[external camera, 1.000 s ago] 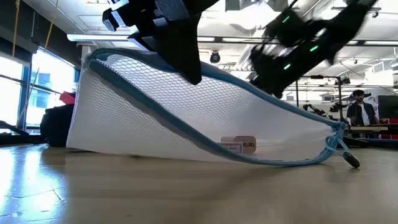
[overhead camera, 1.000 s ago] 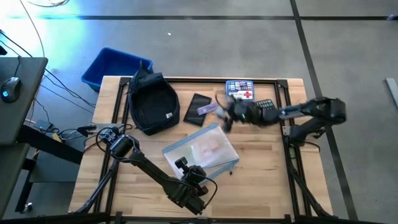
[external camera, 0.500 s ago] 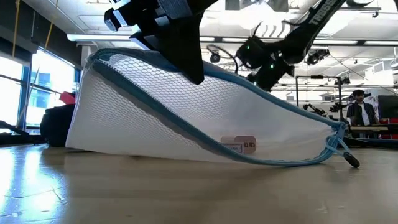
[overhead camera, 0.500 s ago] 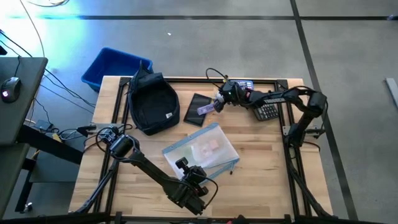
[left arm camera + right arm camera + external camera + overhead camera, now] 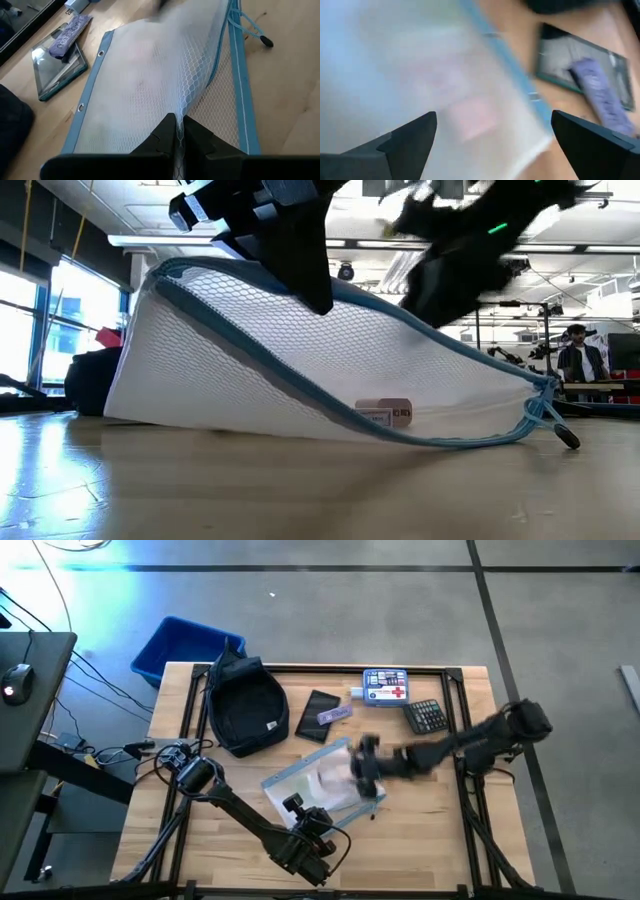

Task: Unpack backpack
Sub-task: Remove the pink charger adapter from the transparent zipper bag

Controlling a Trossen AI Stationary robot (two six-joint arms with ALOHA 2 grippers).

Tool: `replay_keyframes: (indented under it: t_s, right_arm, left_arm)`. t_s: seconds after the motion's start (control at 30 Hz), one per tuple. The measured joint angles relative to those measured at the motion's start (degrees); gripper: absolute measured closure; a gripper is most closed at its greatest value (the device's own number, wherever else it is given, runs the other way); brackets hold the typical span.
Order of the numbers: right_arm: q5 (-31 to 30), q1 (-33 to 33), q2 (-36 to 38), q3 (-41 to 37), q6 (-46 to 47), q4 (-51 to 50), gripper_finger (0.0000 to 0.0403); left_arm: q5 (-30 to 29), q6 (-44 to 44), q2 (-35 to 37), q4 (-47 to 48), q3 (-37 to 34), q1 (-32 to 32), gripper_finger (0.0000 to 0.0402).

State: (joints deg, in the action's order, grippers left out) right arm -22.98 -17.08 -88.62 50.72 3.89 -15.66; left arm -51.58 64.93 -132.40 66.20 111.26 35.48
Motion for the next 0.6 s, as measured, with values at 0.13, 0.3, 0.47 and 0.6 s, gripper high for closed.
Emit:
replay_keyframes:
  t_s: [0.13, 0.3, 0.47, 0.6]
  right_arm:
    - [-7.1, -12.4, 0.0, 0.0, 9.0, -5.3, 0.0036]
    - [2.2, -24.2, -1.2, 0.0, 14.0, 2.0, 0.0042]
    - [3.1, -26.8, -4.7, 0.0, 11.0, 10.0, 0.0047]
    - [4.1, -22.2, -8.8, 0.0, 7.2, 12.4, 0.006]
  left_arm:
    - [-0.4, 0.3, 0.0, -0.1, 0.0, 0.2, 0.0402]
    - [-1.5, 0.9, 0.0, -0.5, 0.0, 0.3, 0.0401]
    - [-1.8, -1.3, 0.0, -3.9, 0.0, 0.2, 0.0402]
    - [-3.2, -6.4, 0.0, -8.5, 0.0, 0.2, 0.0402]
